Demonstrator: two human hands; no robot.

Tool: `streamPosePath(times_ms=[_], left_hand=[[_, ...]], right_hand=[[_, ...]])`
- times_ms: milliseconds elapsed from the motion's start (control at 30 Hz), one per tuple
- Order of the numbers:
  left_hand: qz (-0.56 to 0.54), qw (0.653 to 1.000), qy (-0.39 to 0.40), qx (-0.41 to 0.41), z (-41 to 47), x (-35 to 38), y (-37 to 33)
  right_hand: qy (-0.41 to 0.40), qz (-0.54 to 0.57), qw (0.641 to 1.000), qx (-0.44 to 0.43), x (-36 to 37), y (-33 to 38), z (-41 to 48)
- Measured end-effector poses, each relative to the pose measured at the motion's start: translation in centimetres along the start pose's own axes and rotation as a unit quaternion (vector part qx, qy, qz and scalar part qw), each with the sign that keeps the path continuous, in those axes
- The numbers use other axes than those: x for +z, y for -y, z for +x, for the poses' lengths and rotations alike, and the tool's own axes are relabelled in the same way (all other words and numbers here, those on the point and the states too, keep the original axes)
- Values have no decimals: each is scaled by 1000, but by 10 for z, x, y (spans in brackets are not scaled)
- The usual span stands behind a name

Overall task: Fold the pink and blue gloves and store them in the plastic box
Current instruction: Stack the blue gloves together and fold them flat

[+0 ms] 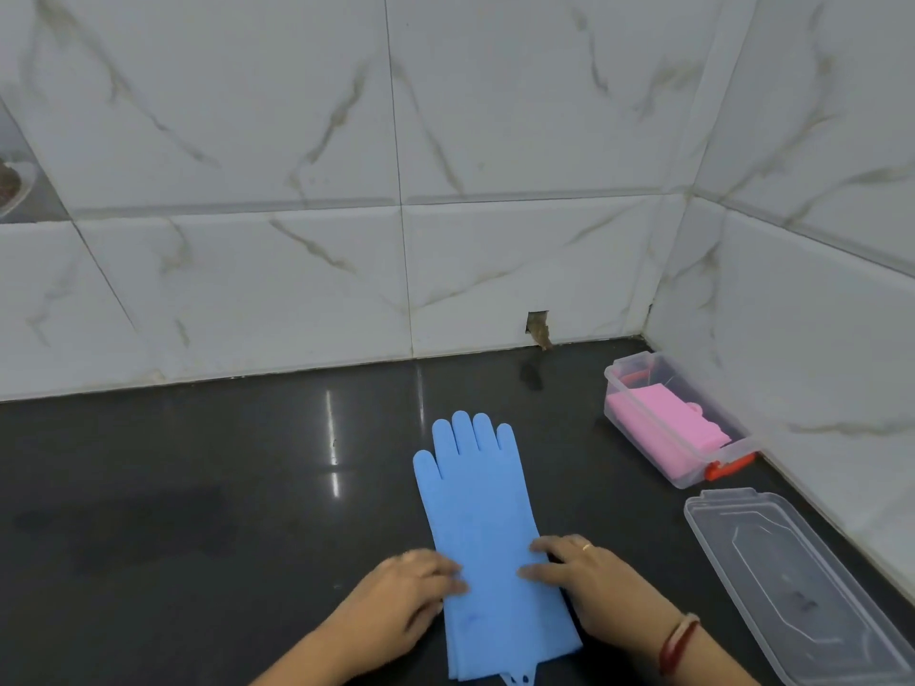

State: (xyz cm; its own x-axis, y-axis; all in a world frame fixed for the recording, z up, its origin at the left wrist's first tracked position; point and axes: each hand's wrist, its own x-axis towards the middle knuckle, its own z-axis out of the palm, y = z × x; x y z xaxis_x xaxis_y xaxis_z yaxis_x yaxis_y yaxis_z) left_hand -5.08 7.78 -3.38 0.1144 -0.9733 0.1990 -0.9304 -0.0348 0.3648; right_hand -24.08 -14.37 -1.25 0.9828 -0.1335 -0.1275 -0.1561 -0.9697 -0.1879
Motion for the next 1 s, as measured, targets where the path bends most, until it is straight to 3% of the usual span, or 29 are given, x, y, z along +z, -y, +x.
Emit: streamPosePath(times_ms=[167, 300, 433, 533, 633, 800, 1000], left_hand=[[49, 998, 30, 34, -10, -4, 8], [119, 990, 57, 53, -9, -4, 11], [33, 994, 101, -4, -4, -3, 13], [-65, 995, 19, -73, 7, 4, 7], [-154, 974, -54, -159, 14, 11, 0], [-206, 942, -86, -253, 21, 20, -1], [-219, 926, -177, -252, 24, 23, -4]], right_hand=[[-69, 7, 996, -49, 7, -5, -11], [-110, 110, 988, 23, 14, 6, -9], [-128, 218, 963, 98, 3, 17, 12], [-116, 255, 949, 146, -1, 20, 25], [-115, 283, 934, 184, 3, 18, 29], [-119, 292, 923, 220, 7, 20, 29], [-145, 292, 916, 233, 8, 28, 28]])
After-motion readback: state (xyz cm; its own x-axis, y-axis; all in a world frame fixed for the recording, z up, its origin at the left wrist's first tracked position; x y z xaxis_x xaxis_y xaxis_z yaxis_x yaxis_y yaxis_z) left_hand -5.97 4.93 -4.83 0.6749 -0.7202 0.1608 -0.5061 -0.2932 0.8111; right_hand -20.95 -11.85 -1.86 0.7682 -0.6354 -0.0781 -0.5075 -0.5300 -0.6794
